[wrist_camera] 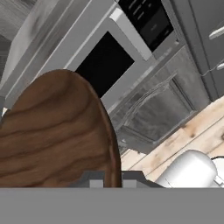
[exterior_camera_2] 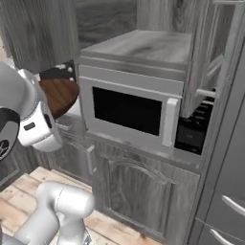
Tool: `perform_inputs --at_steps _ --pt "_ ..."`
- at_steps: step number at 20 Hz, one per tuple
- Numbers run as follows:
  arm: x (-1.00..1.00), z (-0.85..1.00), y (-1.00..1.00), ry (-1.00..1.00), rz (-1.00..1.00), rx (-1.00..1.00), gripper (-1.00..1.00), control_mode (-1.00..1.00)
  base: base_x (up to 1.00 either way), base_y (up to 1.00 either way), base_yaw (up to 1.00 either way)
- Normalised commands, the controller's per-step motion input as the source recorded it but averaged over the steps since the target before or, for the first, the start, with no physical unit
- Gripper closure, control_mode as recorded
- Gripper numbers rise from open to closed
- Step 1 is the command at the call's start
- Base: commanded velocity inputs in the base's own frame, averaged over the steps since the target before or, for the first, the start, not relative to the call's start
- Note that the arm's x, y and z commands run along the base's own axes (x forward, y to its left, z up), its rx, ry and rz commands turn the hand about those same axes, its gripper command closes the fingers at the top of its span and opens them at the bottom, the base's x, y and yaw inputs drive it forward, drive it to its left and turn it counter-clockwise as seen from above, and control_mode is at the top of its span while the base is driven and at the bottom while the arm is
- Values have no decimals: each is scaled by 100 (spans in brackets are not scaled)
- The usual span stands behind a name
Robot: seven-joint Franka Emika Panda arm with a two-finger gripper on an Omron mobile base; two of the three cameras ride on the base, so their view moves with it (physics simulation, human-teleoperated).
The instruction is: Take the smaller bowl and place it next to the appetizer plate on the dining counter , and place the larger bowl next to the plate with cooked food.
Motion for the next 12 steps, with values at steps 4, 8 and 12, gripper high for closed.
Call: perform_inputs --at_steps 4,8,12 --pt "0 0 0 0 0 0 100 100 -8 -66 53" --pt "0 0 0 0 0 0 100 100 -35 -38 56" --pt "0 0 0 0 0 0 100 100 -55 10 56"
